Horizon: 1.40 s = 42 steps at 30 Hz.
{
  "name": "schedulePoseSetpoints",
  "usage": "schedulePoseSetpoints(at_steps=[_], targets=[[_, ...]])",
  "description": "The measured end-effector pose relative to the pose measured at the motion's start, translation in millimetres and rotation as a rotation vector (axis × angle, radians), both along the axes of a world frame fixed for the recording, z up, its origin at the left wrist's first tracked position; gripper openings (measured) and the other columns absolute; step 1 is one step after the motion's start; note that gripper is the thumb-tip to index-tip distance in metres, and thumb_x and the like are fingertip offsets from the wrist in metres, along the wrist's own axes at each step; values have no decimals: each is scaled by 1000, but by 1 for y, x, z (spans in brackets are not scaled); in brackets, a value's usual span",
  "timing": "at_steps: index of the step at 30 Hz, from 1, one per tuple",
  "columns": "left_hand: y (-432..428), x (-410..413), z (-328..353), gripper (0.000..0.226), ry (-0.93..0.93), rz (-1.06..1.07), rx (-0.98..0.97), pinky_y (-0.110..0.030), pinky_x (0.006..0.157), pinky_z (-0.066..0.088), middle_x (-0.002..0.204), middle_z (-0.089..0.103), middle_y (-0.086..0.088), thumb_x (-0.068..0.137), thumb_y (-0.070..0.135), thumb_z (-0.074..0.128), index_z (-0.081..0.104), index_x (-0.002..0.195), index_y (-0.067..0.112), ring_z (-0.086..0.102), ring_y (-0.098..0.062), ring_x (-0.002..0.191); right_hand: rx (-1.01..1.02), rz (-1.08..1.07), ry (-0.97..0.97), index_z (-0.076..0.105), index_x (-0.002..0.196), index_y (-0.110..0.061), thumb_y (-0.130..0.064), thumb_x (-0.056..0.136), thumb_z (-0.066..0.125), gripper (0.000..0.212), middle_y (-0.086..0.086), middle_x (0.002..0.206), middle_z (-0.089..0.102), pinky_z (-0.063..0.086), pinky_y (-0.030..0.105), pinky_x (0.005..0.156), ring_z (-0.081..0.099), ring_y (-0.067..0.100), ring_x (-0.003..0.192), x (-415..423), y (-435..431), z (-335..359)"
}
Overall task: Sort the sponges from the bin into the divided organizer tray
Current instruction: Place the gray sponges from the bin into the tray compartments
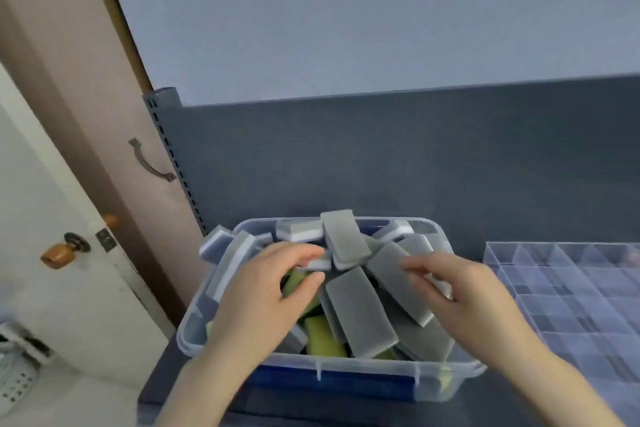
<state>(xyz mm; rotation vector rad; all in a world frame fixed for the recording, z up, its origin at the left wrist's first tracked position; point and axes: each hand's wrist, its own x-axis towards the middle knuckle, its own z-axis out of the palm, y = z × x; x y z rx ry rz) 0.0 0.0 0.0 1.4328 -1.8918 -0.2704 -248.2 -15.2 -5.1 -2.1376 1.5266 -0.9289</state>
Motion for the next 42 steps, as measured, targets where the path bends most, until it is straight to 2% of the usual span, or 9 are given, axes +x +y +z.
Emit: schedulePoseSetpoints(at_steps=[3, 8, 14, 21, 27, 30, 35, 38, 42], targets=[[-19, -6, -4, 29, -8, -8, -2, -10, 81, 45, 107, 55, 38, 83, 45, 56, 55, 111, 53, 52, 16, 102, -69, -98, 185, 68, 109, -28, -16, 85, 62, 27, -14, 102, 67, 49, 28, 75, 60, 13, 96, 7, -6, -7], [-27, -27, -31, 35, -65, -88, 65, -5, 74, 39, 101, 53, 39, 82, 52, 51, 57, 116, 48, 49, 17, 101, -107, -116, 262, 72, 102, -22, -10, 76, 71, 29, -12, 111, 67, 53, 33, 77, 61, 18, 102, 3, -6, -21], [-26, -47, -60, 54, -259, -155, 154, -10, 87, 29, 122, 38, 35, 76, 67, 46, 48, 126, 47, 31, 15, 114, 28, 26, 453, 55, 129, -29, -33, 72, 70, 60, -14, 143, 41, 43, 35, 101, 35, 12, 133, -9, -18, -45], [-33, -55, -68, 83, -410, -146, 116, -20, 102, 28, 136, 37, 21, 65, 61, 70, 39, 138, 36, 29, 0, 125, -123, -19, 338, 64, 117, -22, 3, 63, 64, 59, -7, 126, 58, 56, 37, 76, 51, 22, 115, -9, -32, -62], [-36, -58, -68, 75, -466, -134, 108, -21, 92, 38, 133, 39, 18, 68, 47, 69, 40, 135, 34, 32, -5, 123, -100, 15, 427, 53, 130, -26, -2, 71, 55, 64, -8, 137, 46, 50, 37, 86, 38, 22, 126, -4, -37, -63], [-37, -59, -61, 65, -440, -133, 130, -16, 81, 37, 124, 48, 19, 67, 46, 62, 43, 128, 36, 42, -2, 111, -71, 9, 437, 49, 132, -29, -7, 74, 53, 62, -12, 139, 41, 50, 34, 85, 34, 19, 127, -1, -37, -60], [-24, -51, -41, 45, -250, 14, 85, -7, 52, 28, 90, 44, 26, 70, 42, 57, 35, 109, 46, 43, 11, 73, -220, -112, 122, 63, 117, -22, -19, 70, 61, 47, -11, 114, 63, 50, 29, 80, 56, 18, 99, -6, -23, -45], [-19, -45, -30, 43, -66, 88, -4, -6, 50, 32, 85, 48, 29, 72, 43, 57, 38, 110, 47, 51, 11, 82, -256, -218, -39, 59, 112, -24, -27, 80, 50, 34, -13, 79, 58, 44, 24, 62, 52, 9, 71, -8, -18, -32], [-19, -46, -22, 47, 67, 123, -78, -5, 58, 38, 93, 47, 33, 75, 45, 63, 45, 118, 40, 46, 18, 98, -196, -265, -114, 51, 111, -31, -33, 85, 42, 28, -20, 61, 48, 33, 17, 51, 48, 1, 57, -6, -20, -26]])
